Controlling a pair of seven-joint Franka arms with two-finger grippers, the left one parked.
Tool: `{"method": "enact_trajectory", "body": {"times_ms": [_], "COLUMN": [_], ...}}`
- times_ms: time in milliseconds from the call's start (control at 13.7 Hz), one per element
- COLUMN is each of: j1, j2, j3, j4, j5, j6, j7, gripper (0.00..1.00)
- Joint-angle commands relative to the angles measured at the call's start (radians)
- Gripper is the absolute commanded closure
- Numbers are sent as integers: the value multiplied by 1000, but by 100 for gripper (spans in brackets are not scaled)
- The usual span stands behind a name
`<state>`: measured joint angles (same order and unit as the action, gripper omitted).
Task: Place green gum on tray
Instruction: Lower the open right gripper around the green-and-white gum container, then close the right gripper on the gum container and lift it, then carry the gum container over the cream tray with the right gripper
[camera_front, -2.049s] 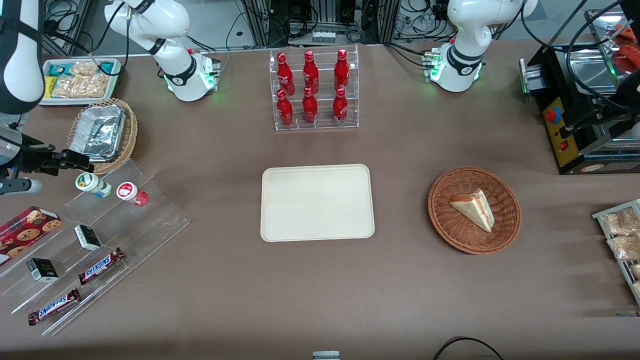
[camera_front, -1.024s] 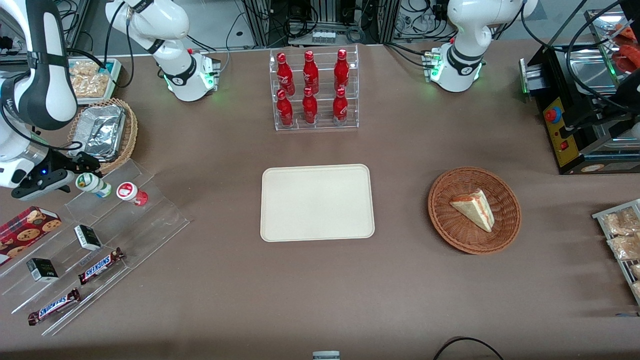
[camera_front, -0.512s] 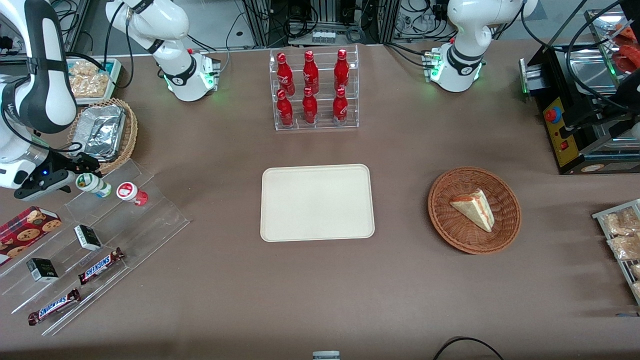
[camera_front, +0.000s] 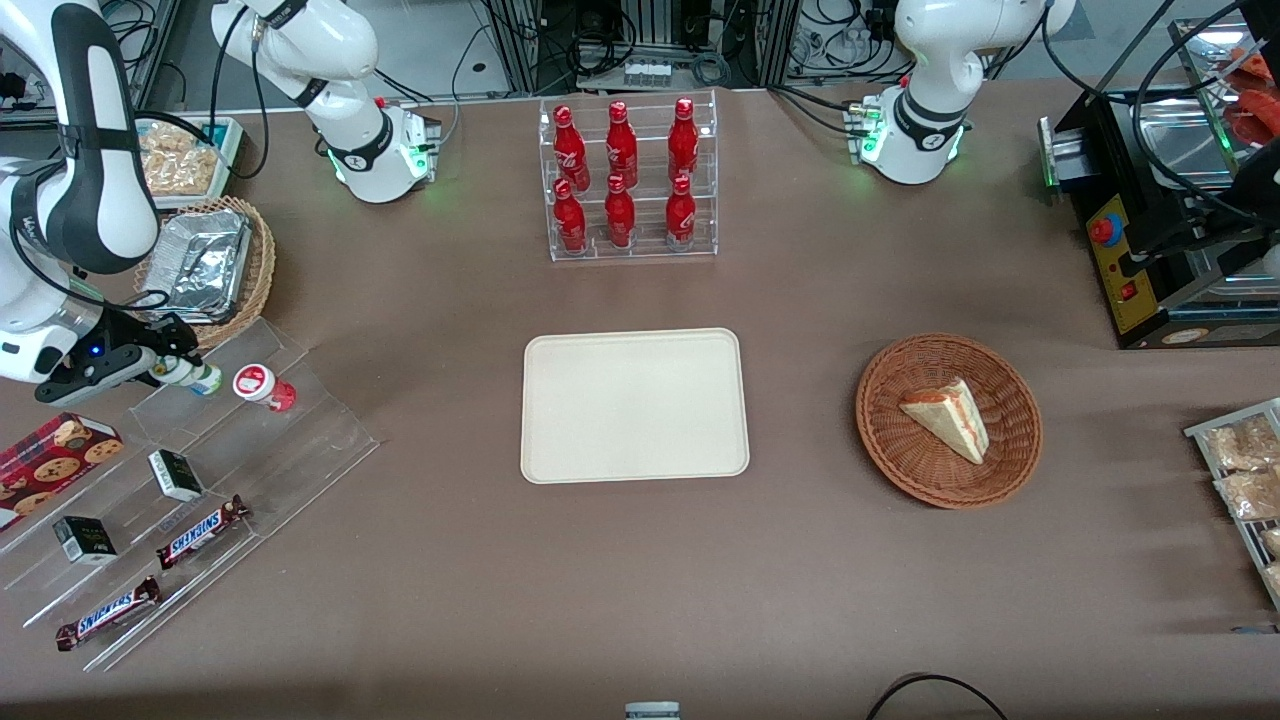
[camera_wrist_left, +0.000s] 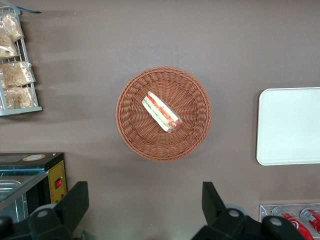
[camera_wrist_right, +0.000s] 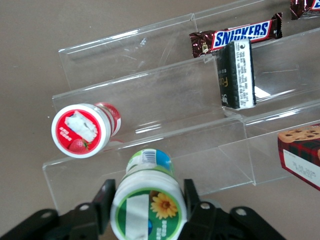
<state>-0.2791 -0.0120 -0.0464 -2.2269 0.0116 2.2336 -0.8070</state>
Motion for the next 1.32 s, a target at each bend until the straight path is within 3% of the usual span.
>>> {"method": "enact_trajectory", "body": {"times_ms": [0, 146, 585, 878, 1244], "j1": [-2, 1, 30, 170, 387], "j2": [1, -14, -20, -29, -20], "j3": [2, 5, 34, 36, 36], "j4": [15, 29, 289, 368, 392], "j5": [-1, -1, 17, 19, 56], "j6": [6, -21, -391, -502, -517], "j7": [-9, -8, 26, 207, 535], "gripper": [100, 100, 100, 100, 100]}}
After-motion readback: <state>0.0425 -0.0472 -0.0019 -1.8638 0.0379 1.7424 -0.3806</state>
